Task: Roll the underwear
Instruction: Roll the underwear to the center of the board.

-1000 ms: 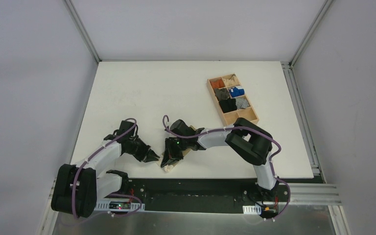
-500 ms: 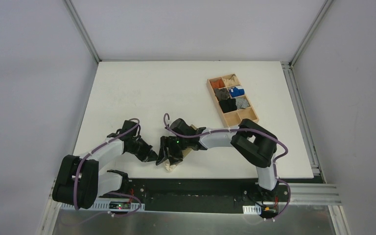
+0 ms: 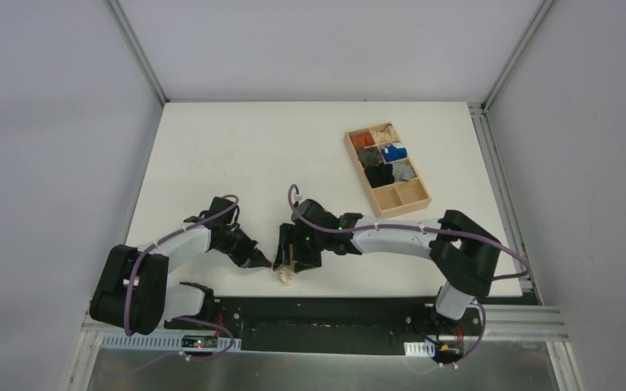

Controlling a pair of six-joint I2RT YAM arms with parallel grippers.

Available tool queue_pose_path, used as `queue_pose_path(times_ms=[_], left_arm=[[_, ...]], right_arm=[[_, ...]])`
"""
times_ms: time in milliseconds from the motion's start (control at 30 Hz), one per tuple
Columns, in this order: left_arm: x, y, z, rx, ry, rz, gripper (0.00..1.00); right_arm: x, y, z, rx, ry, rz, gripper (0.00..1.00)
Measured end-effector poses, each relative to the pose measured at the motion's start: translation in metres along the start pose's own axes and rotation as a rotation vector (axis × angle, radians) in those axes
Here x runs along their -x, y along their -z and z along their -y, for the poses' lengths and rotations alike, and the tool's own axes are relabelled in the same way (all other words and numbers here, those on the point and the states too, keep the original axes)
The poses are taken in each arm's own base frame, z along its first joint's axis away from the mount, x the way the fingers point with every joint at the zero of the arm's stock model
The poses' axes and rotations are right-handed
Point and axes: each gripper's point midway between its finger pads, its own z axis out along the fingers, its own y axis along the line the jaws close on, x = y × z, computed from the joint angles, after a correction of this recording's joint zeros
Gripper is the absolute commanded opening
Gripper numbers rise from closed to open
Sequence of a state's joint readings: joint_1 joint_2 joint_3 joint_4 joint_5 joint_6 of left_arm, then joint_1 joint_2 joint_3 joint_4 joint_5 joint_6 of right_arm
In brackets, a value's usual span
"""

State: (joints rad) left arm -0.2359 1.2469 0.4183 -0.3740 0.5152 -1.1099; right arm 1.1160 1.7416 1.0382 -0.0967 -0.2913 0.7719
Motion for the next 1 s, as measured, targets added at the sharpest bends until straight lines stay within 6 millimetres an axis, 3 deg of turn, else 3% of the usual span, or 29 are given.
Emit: queue_pose_path(times_ms=[100,233,300,500,733,1000], left_arm=[[-0.001,-0.001,0.001,0.007,-0.007,-0.006,0.04],[-0.003,-0.002,0.003,0.013,-0.018,-0.012,0.04],[-0.003,-0.002,0.003,0.013,-0.022,-0.013,0.04],[-0.003,-0.002,0.003,0.013,-0.022,-0.012,0.04],[-0.004,-0.002,0.004,0.011,-0.029,-0.010,0.04],[-0.004,-0.002,0.004,0.010,-0.029,-0.009,0.09]], right_arm=[[-0.002,0.011,-0.003,-0.034,0.052,0.067,0.58],[-0.013,0.015,-0.012,-0.072,0.170,0.125,0.13],[-0.020,0.014,-0.021,-0.081,0.226,0.134,0.00],[-0.020,0.002,-0.047,-0.078,0.303,0.143,0.00],[-0.011,-0.015,-0.018,-0.188,0.295,0.142,0.00],[0.007,-0.013,0.006,-0.278,0.277,0.178,0.00]])
